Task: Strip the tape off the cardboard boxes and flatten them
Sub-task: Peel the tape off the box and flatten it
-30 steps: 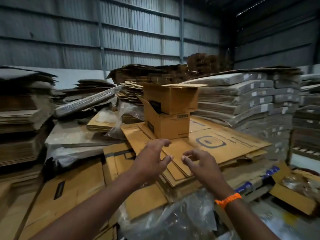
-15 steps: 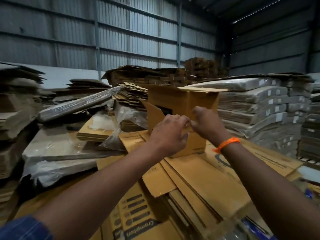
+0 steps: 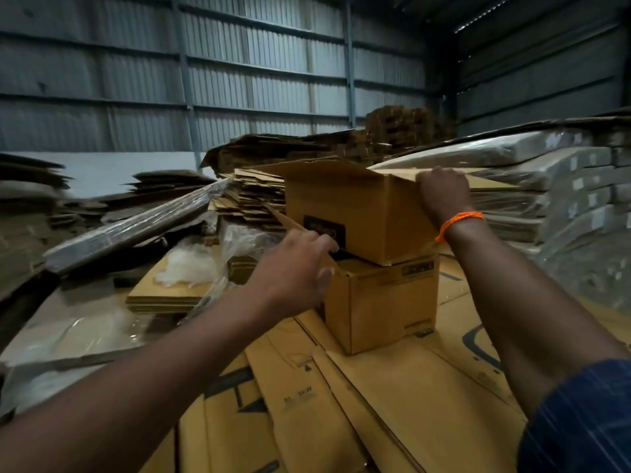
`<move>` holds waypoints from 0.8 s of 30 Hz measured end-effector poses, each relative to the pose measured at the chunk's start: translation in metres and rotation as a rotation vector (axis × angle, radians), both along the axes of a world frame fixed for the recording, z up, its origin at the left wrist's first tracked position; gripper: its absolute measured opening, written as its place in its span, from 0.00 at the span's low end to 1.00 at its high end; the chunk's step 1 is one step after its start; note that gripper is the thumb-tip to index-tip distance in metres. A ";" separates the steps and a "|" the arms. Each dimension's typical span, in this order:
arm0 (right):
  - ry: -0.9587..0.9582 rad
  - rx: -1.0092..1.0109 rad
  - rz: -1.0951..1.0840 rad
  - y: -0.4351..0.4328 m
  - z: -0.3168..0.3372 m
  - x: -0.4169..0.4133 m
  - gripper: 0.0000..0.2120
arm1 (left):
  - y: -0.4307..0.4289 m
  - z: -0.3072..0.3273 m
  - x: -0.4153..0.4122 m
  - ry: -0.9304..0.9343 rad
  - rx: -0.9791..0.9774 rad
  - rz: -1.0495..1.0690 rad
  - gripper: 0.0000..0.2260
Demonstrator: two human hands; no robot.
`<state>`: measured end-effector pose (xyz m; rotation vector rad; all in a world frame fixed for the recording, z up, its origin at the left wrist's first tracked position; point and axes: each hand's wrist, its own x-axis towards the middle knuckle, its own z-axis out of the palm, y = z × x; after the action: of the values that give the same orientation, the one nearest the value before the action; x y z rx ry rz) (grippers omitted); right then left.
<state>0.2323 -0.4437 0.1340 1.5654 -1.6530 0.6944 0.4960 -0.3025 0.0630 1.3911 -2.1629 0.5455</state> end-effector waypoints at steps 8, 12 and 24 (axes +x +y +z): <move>-0.116 -0.202 0.041 0.087 0.022 -0.050 0.11 | -0.006 -0.028 -0.031 -0.010 0.164 -0.072 0.20; -0.126 -0.257 0.012 0.187 0.011 -0.075 0.16 | 0.030 -0.030 -0.086 0.279 0.334 -0.177 0.30; -0.192 -0.214 0.120 0.571 -0.146 -0.072 0.18 | 0.314 -0.145 -0.116 1.060 0.574 -0.476 0.51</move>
<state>0.1606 0.1270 -0.0120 1.4894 -1.5693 1.0783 0.3796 0.0114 -0.0820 0.9633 -1.6340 -0.8739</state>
